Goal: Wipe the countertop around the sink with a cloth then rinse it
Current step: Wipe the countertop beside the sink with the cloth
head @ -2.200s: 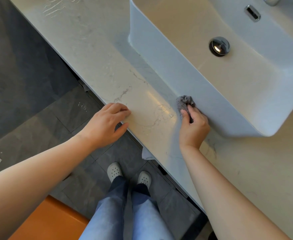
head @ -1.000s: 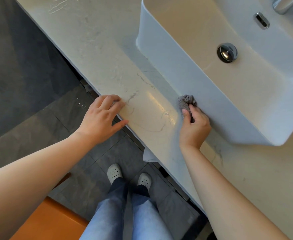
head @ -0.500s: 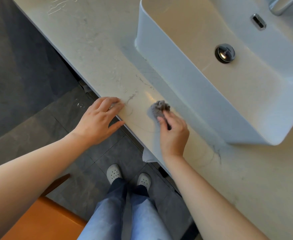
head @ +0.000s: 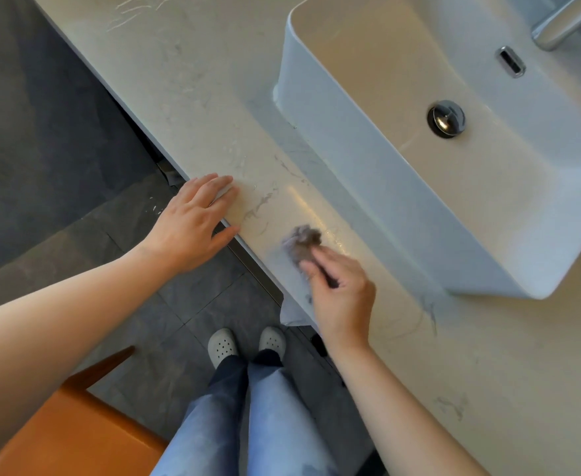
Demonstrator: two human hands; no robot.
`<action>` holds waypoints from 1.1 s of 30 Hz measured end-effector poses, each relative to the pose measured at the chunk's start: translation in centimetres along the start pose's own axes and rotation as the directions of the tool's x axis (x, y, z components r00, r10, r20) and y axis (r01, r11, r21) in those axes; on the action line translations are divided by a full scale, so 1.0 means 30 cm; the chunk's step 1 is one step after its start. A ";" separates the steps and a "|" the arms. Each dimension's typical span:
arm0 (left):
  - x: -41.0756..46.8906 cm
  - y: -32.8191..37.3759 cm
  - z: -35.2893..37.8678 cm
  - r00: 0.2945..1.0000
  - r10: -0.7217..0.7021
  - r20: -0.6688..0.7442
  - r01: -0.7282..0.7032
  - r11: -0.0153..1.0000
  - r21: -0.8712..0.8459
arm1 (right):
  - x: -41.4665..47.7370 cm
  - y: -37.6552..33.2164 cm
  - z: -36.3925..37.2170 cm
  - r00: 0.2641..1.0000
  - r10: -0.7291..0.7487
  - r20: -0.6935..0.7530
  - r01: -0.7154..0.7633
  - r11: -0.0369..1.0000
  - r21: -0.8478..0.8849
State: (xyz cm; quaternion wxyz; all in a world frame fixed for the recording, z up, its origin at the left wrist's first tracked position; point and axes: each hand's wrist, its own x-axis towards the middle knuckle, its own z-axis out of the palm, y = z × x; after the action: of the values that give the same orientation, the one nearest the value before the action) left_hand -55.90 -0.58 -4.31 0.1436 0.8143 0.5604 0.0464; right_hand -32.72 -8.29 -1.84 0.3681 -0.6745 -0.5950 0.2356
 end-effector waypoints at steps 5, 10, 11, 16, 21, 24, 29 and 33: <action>0.026 0.003 -0.001 1.000 -0.029 -0.003 0.029 1.000 -0.010 | 0.223 0.124 -0.043 0.966 0.147 -0.213 -0.165 0.984 -0.070; 0.031 0.000 -0.004 0.999 -0.031 0.007 0.031 0.999 0.007 | 0.251 0.164 0.011 0.956 0.110 -0.272 -0.150 0.980 -0.132; 0.032 0.000 -0.004 0.999 -0.031 0.005 0.031 0.999 0.006 | 0.249 0.166 0.024 0.952 0.095 -0.289 -0.138 0.982 -0.132; 0.032 0.002 0.001 0.999 -0.032 0.010 0.031 0.999 0.025 | 0.284 0.163 0.070 0.948 0.053 -0.313 -0.099 0.986 -0.135; 0.031 0.007 0.012 0.999 -0.049 0.007 0.049 0.999 0.014 | 0.287 0.170 0.069 0.959 0.014 -0.285 -0.053 0.990 -0.131; 0.029 0.009 0.022 0.999 -0.047 -0.002 0.047 0.999 0.014 | 0.303 0.153 0.084 0.977 -0.014 -0.211 -0.013 0.992 -0.124; 0.027 0.002 0.025 0.999 -0.040 -0.016 0.041 0.999 0.015 | 0.240 0.100 0.140 0.994 -0.058 -0.093 0.045 0.990 -0.136; 0.024 -0.014 0.025 0.999 -0.031 0.010 0.031 0.999 0.012 | 0.158 0.078 0.167 0.992 -0.094 -0.085 0.082 0.987 -0.141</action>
State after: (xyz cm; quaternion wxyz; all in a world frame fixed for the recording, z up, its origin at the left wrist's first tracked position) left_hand -55.84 0.11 -5.20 0.1426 0.8067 0.5724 0.0367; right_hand -34.19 -2.63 -6.18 0.3577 -0.6813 -0.6216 0.1468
